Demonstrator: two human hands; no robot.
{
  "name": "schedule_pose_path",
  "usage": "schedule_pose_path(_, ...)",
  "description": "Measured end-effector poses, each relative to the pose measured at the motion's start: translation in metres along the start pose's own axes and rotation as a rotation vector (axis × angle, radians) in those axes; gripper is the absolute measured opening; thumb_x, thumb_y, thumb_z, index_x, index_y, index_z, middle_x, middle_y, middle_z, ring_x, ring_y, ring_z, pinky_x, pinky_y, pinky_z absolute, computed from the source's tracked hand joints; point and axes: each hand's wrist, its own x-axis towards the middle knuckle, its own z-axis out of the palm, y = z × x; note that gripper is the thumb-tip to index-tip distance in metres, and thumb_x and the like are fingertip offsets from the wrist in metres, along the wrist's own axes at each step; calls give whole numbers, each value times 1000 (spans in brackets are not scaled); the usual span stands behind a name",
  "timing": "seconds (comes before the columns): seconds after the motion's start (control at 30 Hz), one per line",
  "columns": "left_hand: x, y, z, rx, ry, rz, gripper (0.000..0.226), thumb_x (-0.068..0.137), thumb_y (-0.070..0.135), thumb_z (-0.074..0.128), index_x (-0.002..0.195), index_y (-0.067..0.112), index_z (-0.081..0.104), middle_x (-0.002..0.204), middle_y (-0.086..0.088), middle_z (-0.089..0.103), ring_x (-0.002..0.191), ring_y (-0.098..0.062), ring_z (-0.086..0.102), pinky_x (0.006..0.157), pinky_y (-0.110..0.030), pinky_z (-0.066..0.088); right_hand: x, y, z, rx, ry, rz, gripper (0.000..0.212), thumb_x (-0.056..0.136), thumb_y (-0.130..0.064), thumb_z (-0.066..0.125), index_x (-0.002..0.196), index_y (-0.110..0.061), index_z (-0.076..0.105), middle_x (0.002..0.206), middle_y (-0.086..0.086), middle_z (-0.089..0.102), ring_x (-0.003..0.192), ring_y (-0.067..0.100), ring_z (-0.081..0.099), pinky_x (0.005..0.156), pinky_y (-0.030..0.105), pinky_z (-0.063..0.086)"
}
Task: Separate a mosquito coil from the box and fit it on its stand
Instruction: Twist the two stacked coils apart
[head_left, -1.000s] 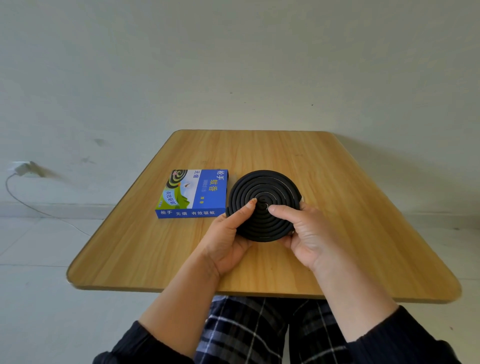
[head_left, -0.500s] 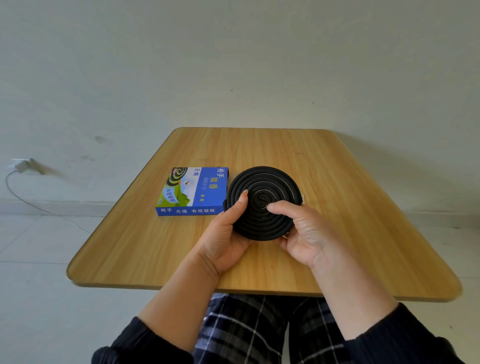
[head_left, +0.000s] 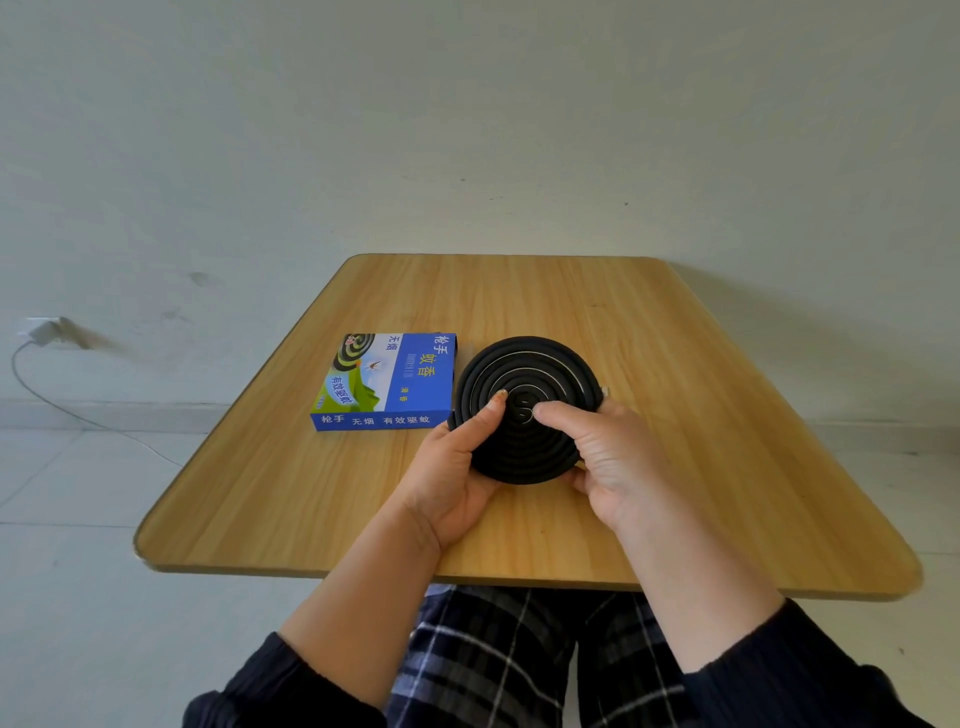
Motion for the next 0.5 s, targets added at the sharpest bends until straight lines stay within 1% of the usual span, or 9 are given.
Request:
schedule_pose_path(0.07, 1, 0, 0, -10, 1, 7, 21, 83, 17, 64, 99, 9, 76, 111, -15, 72, 108, -29, 66, 90, -44, 54, -1, -2, 1, 18, -25, 10, 20, 66, -13, 77, 84, -18, 70, 75, -2, 75, 77, 15, 69, 63, 32, 53)
schedule_pose_path(0.13, 1, 0, -1, -5, 18, 13, 20, 82, 17, 65, 98, 10, 76, 111, -14, 72, 109, -28, 66, 90, -44, 54, -2, -3, 2, 60, -65, 63, 23, 69, -13, 76, 91, -14, 71, 87, 4, 76, 87, 21, 69, 75, 38, 55)
schedule_pose_path(0.17, 1, 0, -1, 2, 29, 17, 20, 82, 17, 66, 97, 11, 77, 111, -14, 72, 108, -28, 66, 89, -43, 55, -2, -4, 2, 85, -81, 93, 26, 70, -12, 76, 95, -12, 71, 93, 7, 75, 92, 23, 68, 78, 40, 55)
schedule_pose_path(0.27, 1, 0, 0, 28, 61, 22, 22, 81, 17, 66, 99, 9, 75, 112, -16, 72, 108, -28, 66, 86, -40, 56, -3, -5, 1, 120, -104, 135, 28, 70, -11, 75, 98, -10, 70, 101, 11, 74, 98, 26, 66, 83, 43, 54)
schedule_pose_path(0.33, 1, 1, 0, 42, 68, 27, 25, 81, 16, 65, 102, 5, 73, 113, -18, 71, 108, -30, 66, 87, -41, 56, -3, -5, 0, 128, -115, 146, 29, 70, -11, 74, 99, -10, 71, 104, 12, 73, 100, 27, 66, 87, 46, 53)
schedule_pose_path(0.43, 0, 1, -1, 68, 57, 22, 29, 78, 14, 68, 105, 2, 70, 110, -19, 71, 106, -31, 67, 88, -43, 55, -2, -4, 0, 171, -114, 167, 27, 71, -11, 74, 98, -9, 71, 102, 12, 74, 99, 28, 67, 89, 48, 53)
schedule_pose_path(0.5, 0, 1, -1, 87, 66, 16, 30, 74, 11, 70, 103, 2, 70, 105, -18, 73, 102, -30, 68, 86, -42, 57, -2, -4, 1, 197, -106, 163, 27, 73, -10, 72, 100, -8, 70, 100, 13, 74, 95, 28, 69, 84, 45, 55)
